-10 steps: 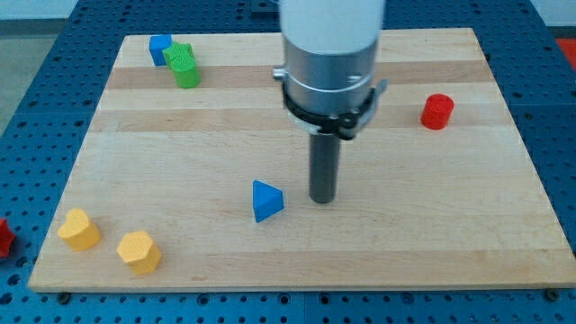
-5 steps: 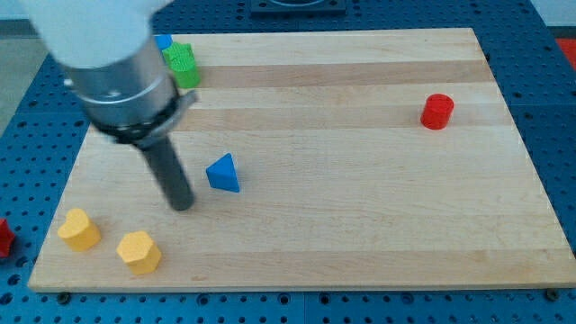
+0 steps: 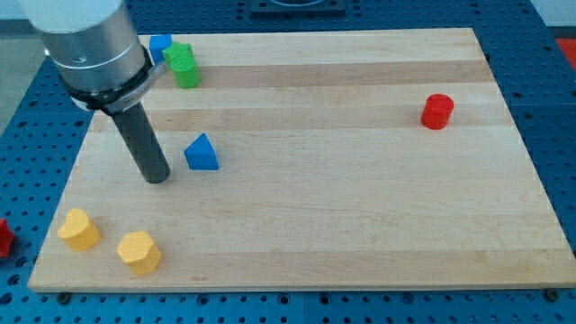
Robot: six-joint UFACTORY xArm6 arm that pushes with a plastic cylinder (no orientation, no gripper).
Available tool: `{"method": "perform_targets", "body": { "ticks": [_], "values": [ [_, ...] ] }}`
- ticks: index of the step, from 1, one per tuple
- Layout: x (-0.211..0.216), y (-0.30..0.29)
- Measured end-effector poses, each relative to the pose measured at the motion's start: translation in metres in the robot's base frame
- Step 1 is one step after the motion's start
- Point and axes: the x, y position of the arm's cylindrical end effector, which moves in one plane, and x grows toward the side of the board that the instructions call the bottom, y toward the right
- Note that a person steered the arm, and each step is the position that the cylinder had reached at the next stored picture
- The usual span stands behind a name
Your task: Move the blue triangle towards the green circle
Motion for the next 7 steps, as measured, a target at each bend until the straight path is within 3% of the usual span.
{"method": "perform_targets", "body": {
  "ticks": [1,3,4,5,7],
  "values": [
    [0.017,0.041],
    [-0.039,0.036],
    [-0.028,0.052],
    [-0.048,0.067],
    [-0.086,-0.049]
  ]
}}
